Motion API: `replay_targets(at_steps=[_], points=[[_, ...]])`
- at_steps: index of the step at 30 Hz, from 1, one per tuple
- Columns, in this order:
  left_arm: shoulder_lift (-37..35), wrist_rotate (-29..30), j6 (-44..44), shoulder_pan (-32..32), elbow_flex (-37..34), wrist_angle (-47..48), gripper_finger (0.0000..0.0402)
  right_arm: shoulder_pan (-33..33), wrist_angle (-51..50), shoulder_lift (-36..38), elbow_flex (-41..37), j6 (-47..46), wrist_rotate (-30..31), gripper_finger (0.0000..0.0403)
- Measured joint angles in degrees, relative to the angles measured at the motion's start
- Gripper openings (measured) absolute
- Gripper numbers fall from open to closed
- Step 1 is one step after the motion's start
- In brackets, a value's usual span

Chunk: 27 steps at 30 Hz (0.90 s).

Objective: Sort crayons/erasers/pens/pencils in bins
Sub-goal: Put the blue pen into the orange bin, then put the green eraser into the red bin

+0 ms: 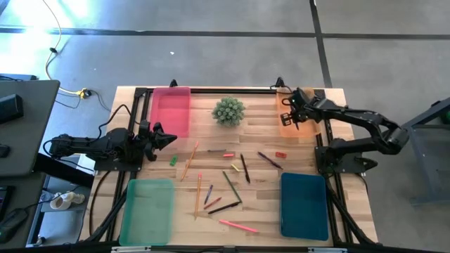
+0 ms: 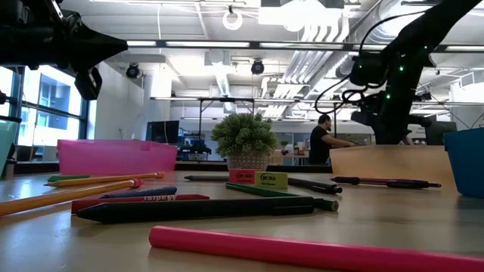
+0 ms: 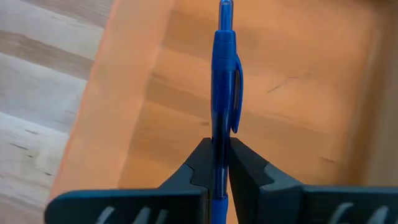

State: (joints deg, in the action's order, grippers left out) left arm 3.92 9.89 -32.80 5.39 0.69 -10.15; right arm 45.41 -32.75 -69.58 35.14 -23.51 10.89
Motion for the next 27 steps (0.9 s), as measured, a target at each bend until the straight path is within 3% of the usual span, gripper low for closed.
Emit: replay_targets(at_steps=[7, 12, 27], points=[[-0.02, 5.55, -0.02, 0.00, 0.00, 0.00, 0.0001, 0.00, 1.35, 0.00, -1.68, 0.30, 0.58, 0.0016], [-0.02, 6.05, 0.00, 0.00, 0.00, 0.06, 0.0007, 0.00, 1.33, 0.00, -1.73, 0.02, 0.57, 0.0019], [-0.02, 6.61, -3.40, -0.02, 0.00, 0.43, 0.0109, 0.00, -0.15, 0.00, -1.09, -1.47, -0.40, 0.0098]])
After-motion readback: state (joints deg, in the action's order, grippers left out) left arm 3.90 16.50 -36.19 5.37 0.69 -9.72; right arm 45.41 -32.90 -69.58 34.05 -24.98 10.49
